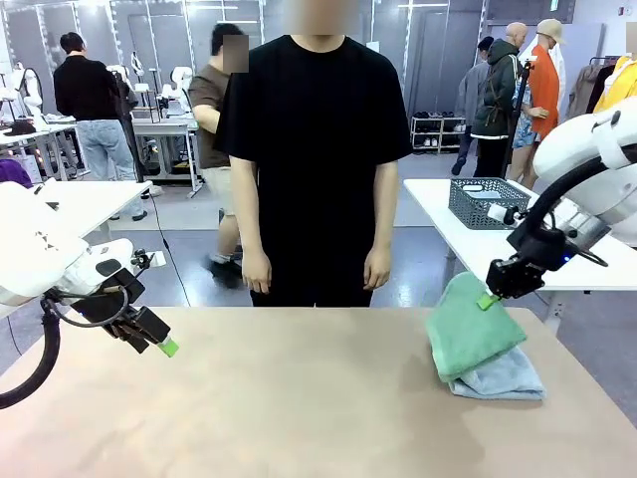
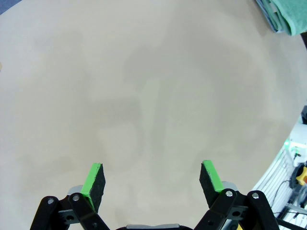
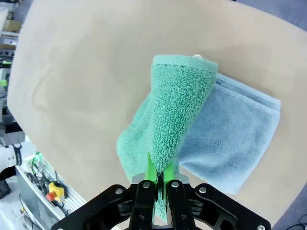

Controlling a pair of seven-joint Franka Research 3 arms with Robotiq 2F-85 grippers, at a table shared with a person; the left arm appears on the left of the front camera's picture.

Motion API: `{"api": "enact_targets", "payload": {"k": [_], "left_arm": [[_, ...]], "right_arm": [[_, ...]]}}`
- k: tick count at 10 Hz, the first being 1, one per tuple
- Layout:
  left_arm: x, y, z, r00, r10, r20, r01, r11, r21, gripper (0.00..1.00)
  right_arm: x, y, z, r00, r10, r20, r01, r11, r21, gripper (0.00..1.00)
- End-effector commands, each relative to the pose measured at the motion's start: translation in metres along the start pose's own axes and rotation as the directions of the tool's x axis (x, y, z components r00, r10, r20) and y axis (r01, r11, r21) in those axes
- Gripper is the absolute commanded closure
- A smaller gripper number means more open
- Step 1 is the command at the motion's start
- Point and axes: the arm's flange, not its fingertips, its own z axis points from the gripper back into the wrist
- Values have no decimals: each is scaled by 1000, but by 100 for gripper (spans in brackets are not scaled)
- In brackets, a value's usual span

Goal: Fold the towels and place them in the basket.
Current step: Stack the folded Towel with hook on the right side of the table.

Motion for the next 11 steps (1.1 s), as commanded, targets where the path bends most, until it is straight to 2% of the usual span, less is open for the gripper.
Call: {"api": "enact_targets", "payload": {"k": [1,4,6,7,8,11], "left_arm": [[3,0,2,1000,6,-14,-6,1000,-2,0],[3,0,2,1000,6,-14,-6,1000,-2,0],[3,0,2,1000,6,-14,-6,1000,-2,0],[3,0,2,1000,6,-14,-6,1000,-2,0],[3,0,2,1000,6,-14,-6,1000,-2,0],[3,0,2,1000,6,-14,-6,1000,-2,0]], "right_arm": [[13,-34,-17,999,21,-35,-21,1000,13,94],[16,-68,-37,998,-59,-30,56,995,-88,94],[16,-79,-48,993,-92,-70,83,989,-122,94],[16,-80,-52,989,-108,-96,91,981,-172,80],[13,-78,-55,986,-105,-126,79,978,-194,61],[9,-71,-56,985,-113,-129,80,968,-237,15]]}}
